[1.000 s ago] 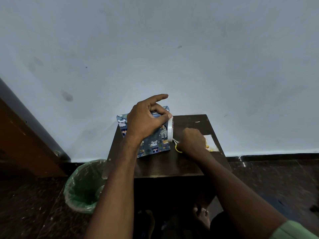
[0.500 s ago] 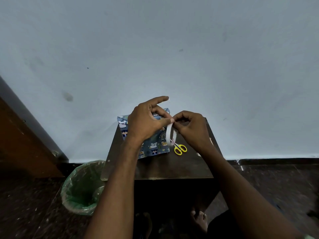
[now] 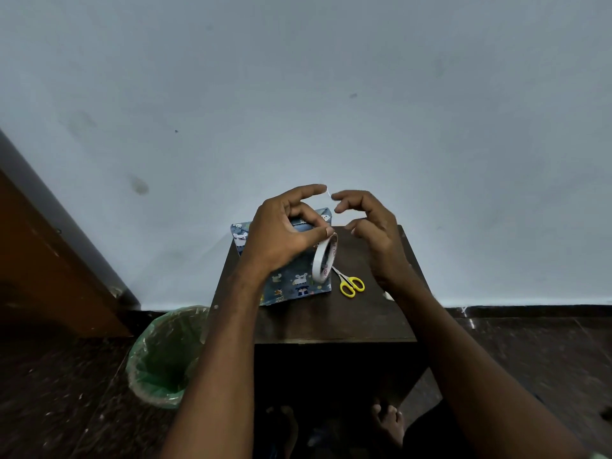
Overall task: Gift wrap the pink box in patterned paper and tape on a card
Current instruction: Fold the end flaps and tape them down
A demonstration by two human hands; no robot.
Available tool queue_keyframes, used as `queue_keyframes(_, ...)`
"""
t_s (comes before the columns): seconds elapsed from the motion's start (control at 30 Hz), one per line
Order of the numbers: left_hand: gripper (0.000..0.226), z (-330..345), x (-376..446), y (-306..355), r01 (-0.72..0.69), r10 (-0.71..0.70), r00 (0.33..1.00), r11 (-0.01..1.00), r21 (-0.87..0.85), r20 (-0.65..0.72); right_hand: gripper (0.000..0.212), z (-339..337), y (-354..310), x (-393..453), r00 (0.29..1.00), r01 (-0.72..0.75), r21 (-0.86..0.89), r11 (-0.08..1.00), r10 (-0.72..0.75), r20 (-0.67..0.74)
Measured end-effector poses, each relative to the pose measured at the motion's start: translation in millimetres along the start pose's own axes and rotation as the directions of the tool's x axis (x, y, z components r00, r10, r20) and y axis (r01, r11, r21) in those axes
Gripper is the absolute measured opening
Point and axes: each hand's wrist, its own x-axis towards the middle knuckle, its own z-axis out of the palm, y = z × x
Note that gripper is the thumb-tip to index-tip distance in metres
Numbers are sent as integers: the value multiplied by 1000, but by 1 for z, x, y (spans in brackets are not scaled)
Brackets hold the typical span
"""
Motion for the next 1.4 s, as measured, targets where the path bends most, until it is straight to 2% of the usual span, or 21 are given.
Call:
queue_keyframes(0.07,64,-1,-3,1,-32,32,999,999,-10,-8,41,2,-3,2,999,-19,2,1000,19,40)
queue_keyframes(0.13,64,-3,-7,1,-68,68,997,998,0,-29,46,8,-4,0,997,10,-99,995,-2,78)
queue_keyframes(0.23,61,-10,-13,-3,-82,83,994,997,16,-78,49,16,1,-3,997,69,-271,960,-60,42)
queue_keyframes(0.37,61,-23,-26,-14,-93,94,982,996,13,-164,41,25,11,2,981,186,-477,859,-187,46)
queue_keyframes(0.47,59,-24,-32,-18,-127,137,972,990,61,-191,25,30,12,8,943,319,-571,756,-311,114)
queue_keyframes(0.53,59,-24,-33,-20,-152,169,963,984,94,-210,17,30,10,13,917,387,-588,710,-364,163)
queue_keyframes(0.6,58,-27,-34,-22,-140,161,964,984,108,-213,18,32,9,14,916,392,-594,703,-360,179)
queue_keyframes(0.73,52,-26,-37,-30,-126,203,953,942,311,-226,21,37,7,14,915,400,-618,677,-339,221)
queue_keyframes(0.8,48,-25,-37,-32,-116,215,943,928,354,-255,21,39,7,14,920,387,-615,687,-335,204)
queue_keyframes(0.97,32,-26,-40,-37,-91,204,935,929,359,-291,34,47,10,10,934,342,-625,702,-324,147)
queue_keyframes(1.13,27,-25,-37,-39,-83,181,935,948,307,-305,29,50,10,8,940,313,-596,740,-332,82)
queue_keyframes(1.3,19,-22,-35,-39,-41,140,932,957,289,-333,27,52,2,5,964,241,-499,832,-265,25)
queue_keyframes(1.4,10,-22,-34,-39,-21,131,934,949,314,-334,22,51,-4,6,971,223,-483,847,-238,33)
